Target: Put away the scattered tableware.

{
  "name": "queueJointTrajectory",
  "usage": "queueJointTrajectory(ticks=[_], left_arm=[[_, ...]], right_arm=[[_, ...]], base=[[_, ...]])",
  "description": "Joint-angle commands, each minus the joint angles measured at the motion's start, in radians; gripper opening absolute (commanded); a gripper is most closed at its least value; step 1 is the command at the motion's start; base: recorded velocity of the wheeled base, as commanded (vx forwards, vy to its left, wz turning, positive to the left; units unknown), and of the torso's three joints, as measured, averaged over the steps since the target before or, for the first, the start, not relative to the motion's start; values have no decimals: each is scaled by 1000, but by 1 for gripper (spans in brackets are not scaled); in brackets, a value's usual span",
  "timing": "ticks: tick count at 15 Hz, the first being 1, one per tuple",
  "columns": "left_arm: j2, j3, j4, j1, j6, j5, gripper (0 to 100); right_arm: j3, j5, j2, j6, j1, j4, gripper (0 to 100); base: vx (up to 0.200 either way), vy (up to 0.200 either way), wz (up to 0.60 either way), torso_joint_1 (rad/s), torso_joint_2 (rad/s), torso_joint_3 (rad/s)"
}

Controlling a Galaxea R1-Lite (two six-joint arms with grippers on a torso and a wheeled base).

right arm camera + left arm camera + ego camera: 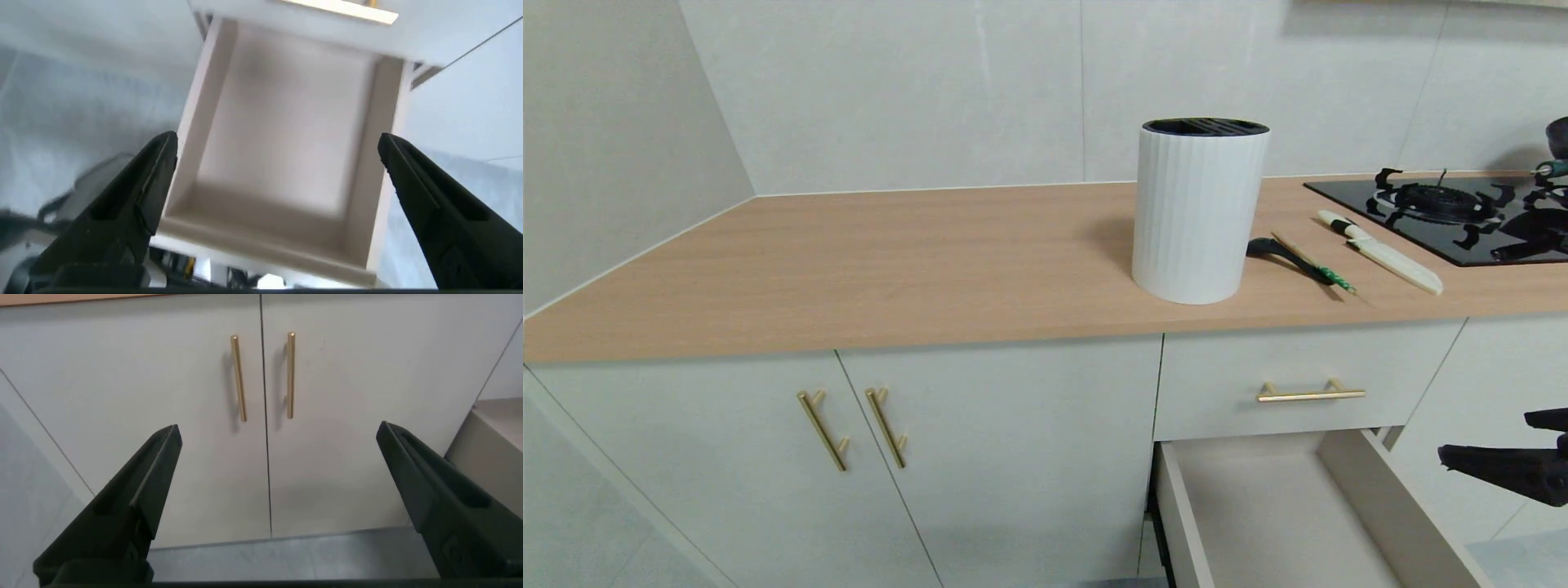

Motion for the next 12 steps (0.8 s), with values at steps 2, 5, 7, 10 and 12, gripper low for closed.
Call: queueJointTrajectory(ticks=[2,5,7,10,12], left_arm=[[0,0,-1,0,0,0,100],[0,0,-1,0,0,0,100],[0,1,-1,0,0,0,100],[0,0,-1,0,0,0,100],[0,0,-1,0,0,0,100]], right_arm=[[-114,0,57,0,-1,-11,100],[-290,0,227,6,-119,-12,100],[-396,0,340,35,-153,-9,100],[-534,-1,514,87,-180,-8,100],[-582,2,610,94,-194,-8,100]], base=[[0,0,0,9,-25,-18],[0,0,0,0,0,0],[0,0,0,0,0,0],[0,0,0,0,0,0],[0,0,0,0,0,0]])
